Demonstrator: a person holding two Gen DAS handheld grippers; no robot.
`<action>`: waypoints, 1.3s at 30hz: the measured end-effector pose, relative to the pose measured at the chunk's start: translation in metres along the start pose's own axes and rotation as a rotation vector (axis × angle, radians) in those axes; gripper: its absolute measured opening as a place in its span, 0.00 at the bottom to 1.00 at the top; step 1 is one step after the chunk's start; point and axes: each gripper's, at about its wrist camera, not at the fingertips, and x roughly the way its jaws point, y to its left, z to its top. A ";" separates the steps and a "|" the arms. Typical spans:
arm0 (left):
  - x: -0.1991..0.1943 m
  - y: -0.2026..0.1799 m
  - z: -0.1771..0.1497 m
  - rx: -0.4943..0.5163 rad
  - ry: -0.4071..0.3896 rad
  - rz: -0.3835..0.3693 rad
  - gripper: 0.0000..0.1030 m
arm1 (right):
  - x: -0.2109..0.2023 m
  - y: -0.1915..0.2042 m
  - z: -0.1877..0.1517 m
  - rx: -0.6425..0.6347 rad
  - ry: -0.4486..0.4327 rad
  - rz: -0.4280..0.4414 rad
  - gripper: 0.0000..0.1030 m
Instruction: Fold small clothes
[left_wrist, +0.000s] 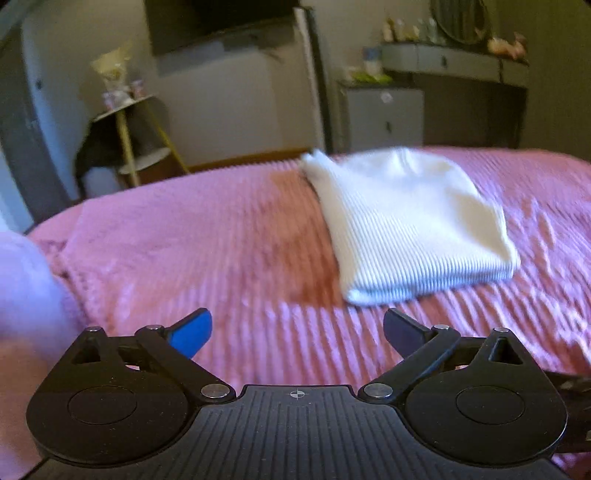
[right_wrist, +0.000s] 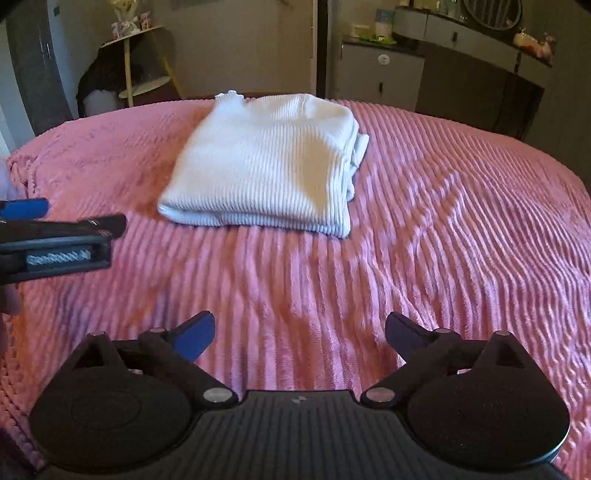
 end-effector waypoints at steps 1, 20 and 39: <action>-0.007 0.004 0.003 -0.024 0.004 -0.004 0.99 | -0.004 0.001 0.003 0.005 0.007 -0.003 0.96; -0.015 0.016 0.037 -0.091 0.158 -0.017 1.00 | -0.023 -0.003 0.046 0.067 -0.011 -0.005 0.96; 0.005 0.000 0.042 -0.016 0.248 -0.050 1.00 | -0.012 -0.001 0.064 0.044 0.036 -0.038 0.96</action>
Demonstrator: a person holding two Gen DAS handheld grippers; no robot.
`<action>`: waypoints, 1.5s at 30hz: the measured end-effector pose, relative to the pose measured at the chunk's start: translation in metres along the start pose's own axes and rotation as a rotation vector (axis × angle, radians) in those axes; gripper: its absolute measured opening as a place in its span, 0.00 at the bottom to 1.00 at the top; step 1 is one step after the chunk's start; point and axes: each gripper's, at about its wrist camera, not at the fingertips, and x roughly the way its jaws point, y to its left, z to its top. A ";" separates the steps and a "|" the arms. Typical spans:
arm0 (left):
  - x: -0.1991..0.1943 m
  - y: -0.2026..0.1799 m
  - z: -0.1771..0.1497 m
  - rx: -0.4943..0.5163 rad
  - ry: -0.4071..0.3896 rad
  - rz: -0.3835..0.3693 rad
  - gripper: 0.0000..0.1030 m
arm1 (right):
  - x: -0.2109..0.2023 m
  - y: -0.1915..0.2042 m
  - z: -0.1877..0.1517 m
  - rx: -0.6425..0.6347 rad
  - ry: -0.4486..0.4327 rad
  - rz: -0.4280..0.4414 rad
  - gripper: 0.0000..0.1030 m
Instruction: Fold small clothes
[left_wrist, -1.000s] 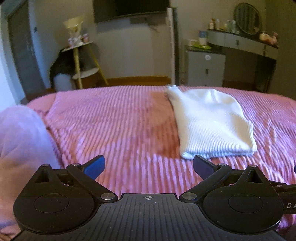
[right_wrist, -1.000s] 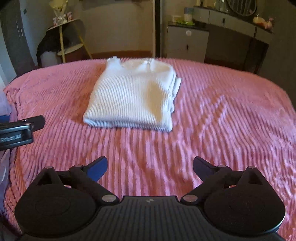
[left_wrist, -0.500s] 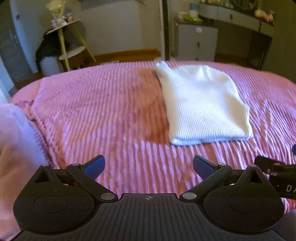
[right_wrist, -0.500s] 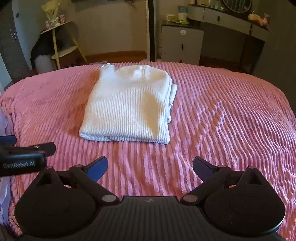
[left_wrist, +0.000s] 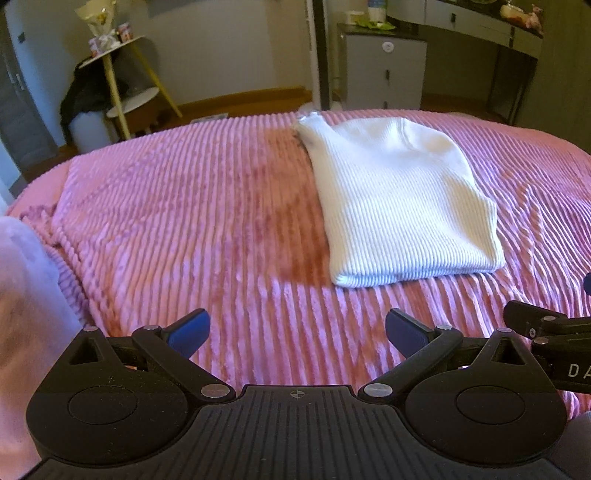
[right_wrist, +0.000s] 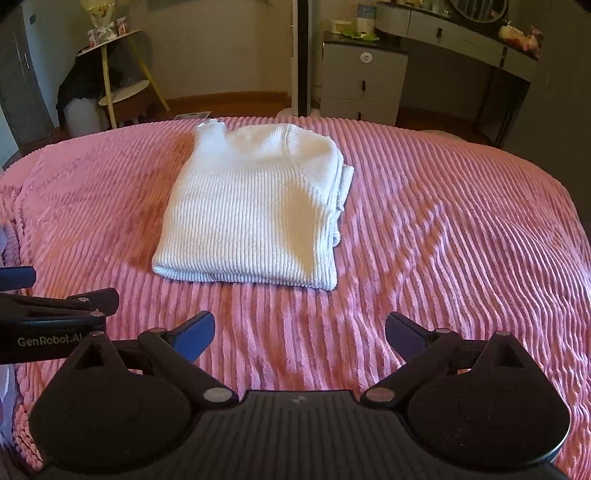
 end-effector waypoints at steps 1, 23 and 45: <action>0.000 0.000 0.000 0.001 0.002 0.000 1.00 | 0.001 0.000 0.000 0.000 0.003 0.000 0.96; -0.004 -0.003 -0.001 -0.002 -0.002 -0.003 1.00 | -0.003 -0.003 -0.001 0.021 0.003 -0.004 0.96; -0.012 -0.003 -0.002 -0.007 -0.015 -0.017 1.00 | -0.010 0.002 -0.001 0.015 -0.011 0.000 0.96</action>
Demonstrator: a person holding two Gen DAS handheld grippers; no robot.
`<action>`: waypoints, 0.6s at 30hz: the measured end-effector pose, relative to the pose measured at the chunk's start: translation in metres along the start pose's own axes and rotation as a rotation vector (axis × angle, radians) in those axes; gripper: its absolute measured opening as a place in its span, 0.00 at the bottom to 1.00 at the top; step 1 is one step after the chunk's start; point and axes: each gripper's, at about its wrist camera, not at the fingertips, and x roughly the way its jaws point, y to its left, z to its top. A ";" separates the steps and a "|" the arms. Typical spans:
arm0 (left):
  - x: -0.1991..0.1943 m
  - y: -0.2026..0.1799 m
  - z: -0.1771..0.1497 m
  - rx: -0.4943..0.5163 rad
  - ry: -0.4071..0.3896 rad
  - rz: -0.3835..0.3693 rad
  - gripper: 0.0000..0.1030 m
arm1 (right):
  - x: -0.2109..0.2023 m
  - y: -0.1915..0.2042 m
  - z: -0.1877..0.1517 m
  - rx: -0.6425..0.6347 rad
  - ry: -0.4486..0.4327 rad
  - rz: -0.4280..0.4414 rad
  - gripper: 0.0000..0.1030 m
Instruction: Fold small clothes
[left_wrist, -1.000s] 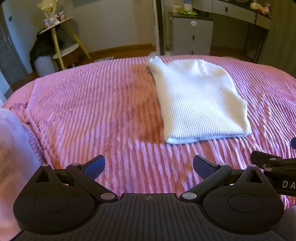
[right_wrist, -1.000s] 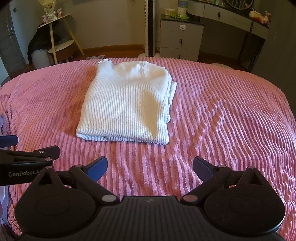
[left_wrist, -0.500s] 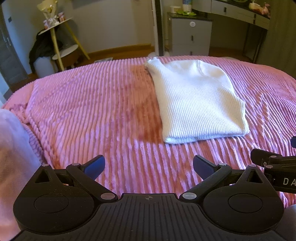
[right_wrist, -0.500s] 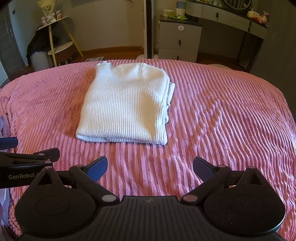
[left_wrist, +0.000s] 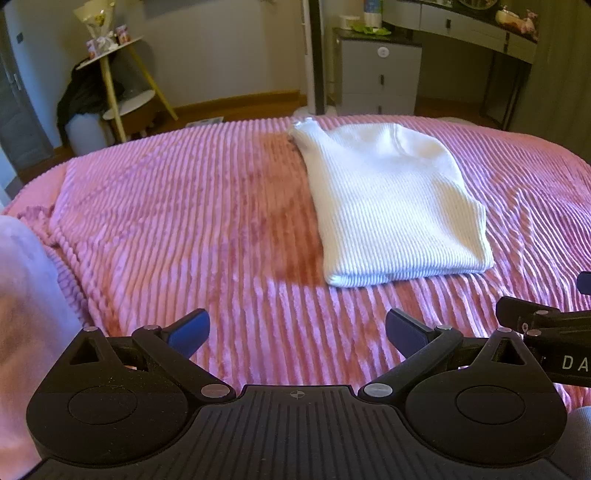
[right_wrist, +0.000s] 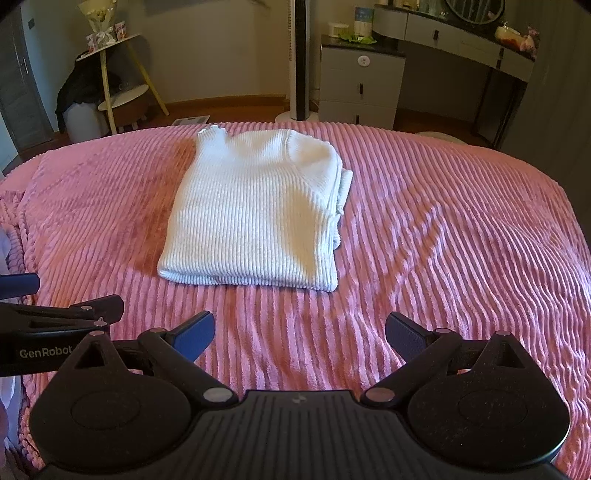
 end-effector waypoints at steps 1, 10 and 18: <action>0.000 0.000 0.000 -0.002 -0.001 -0.002 1.00 | 0.000 0.000 0.000 0.001 0.000 0.002 0.96; -0.002 0.001 -0.001 -0.009 0.000 -0.009 1.00 | -0.001 0.002 -0.001 -0.004 -0.004 0.003 0.96; -0.002 0.002 -0.002 -0.008 0.002 -0.016 1.00 | -0.002 0.003 -0.001 -0.001 -0.007 0.005 0.96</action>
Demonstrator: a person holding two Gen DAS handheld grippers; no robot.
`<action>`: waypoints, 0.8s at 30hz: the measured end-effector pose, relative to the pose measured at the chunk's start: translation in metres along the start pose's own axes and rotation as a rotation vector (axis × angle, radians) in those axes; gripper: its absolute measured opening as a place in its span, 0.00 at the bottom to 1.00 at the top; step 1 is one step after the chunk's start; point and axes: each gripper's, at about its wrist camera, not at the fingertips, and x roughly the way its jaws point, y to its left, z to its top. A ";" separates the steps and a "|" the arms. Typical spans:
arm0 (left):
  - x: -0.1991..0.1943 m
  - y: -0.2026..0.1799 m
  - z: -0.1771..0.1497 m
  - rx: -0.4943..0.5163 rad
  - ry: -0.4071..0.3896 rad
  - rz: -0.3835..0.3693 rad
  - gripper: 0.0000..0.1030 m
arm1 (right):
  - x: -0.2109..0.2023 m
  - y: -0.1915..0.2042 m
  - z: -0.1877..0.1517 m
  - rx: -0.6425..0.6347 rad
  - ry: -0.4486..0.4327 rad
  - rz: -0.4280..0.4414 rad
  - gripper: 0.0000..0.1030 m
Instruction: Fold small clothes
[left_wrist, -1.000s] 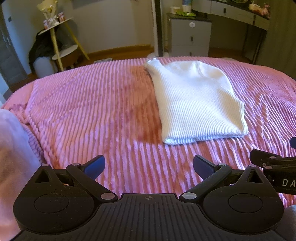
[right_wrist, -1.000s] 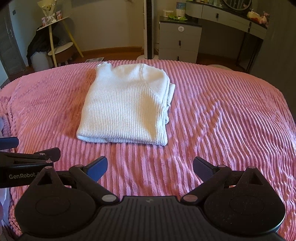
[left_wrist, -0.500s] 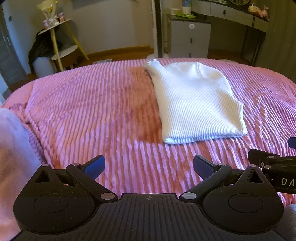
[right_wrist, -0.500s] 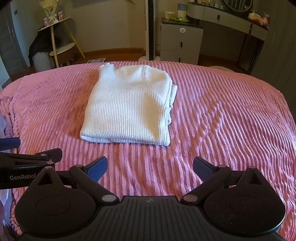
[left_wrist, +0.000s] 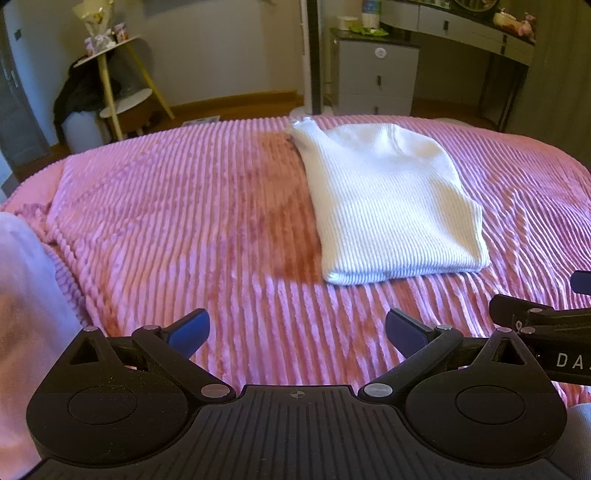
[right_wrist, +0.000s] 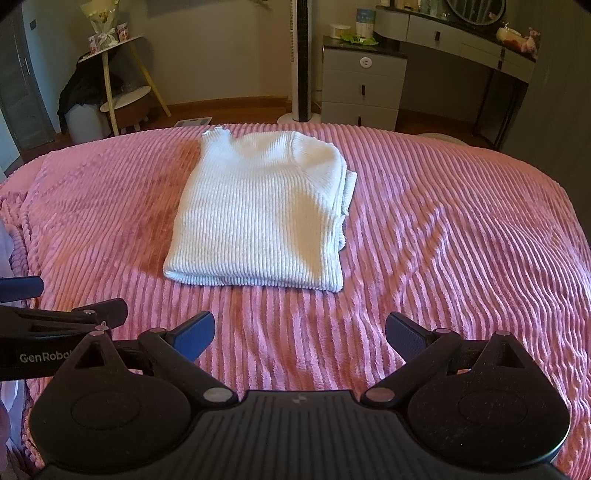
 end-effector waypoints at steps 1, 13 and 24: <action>0.000 0.000 0.000 0.000 -0.001 0.000 1.00 | 0.000 0.000 0.000 0.000 -0.001 0.000 0.96; -0.002 0.001 0.000 -0.003 -0.005 -0.009 1.00 | -0.002 0.000 -0.001 0.010 -0.003 -0.002 0.96; -0.005 0.001 0.002 -0.002 -0.011 -0.015 1.00 | -0.004 -0.003 0.001 0.018 -0.013 -0.009 0.96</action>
